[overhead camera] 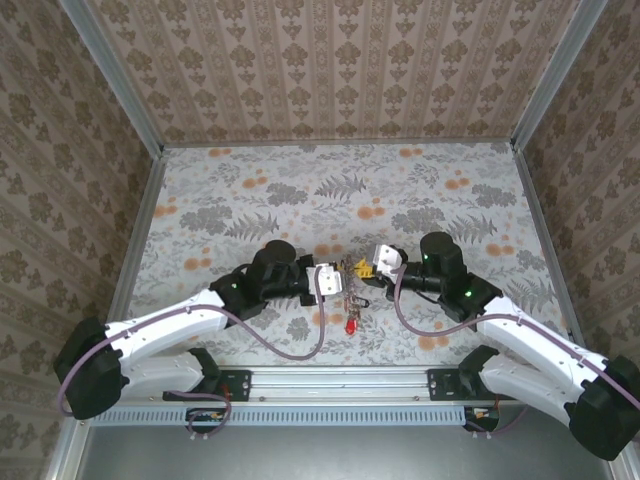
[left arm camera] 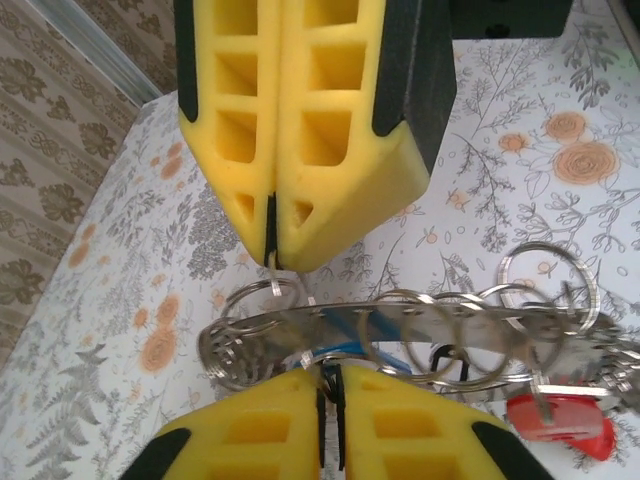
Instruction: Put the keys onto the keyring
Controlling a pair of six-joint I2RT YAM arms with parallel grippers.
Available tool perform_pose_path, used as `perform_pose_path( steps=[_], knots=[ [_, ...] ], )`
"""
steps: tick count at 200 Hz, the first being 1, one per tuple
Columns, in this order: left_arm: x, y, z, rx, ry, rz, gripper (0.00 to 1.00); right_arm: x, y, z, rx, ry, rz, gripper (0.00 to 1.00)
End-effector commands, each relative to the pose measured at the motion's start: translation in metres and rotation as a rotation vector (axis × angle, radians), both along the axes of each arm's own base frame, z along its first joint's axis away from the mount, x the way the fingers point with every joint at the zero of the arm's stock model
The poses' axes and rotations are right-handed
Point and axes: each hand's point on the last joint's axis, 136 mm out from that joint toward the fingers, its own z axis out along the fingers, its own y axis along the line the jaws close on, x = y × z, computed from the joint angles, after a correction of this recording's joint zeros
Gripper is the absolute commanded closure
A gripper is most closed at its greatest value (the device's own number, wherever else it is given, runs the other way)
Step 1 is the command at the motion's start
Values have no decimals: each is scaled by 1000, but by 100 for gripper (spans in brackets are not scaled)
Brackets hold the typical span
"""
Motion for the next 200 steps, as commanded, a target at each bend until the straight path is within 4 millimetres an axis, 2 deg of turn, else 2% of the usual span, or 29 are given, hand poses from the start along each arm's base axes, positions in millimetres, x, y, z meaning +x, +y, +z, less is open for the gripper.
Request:
perform_pose_path(
  steps=[1, 40, 106, 200],
  knots=[
    [-3, 0, 6, -50, 50, -9, 75, 3, 1, 27, 76, -80, -2, 100],
    [0, -1, 13, -96, 98, -9, 65, 3, 1, 27, 82, -86, -4, 100],
    [17, 5, 28, -175, 149, 39, 63, 3, 2, 26, 84, -85, 3, 100],
    [8, -11, 24, -173, 224, -73, 64, 2, 3, 25, 79, -86, 12, 100]
  ],
)
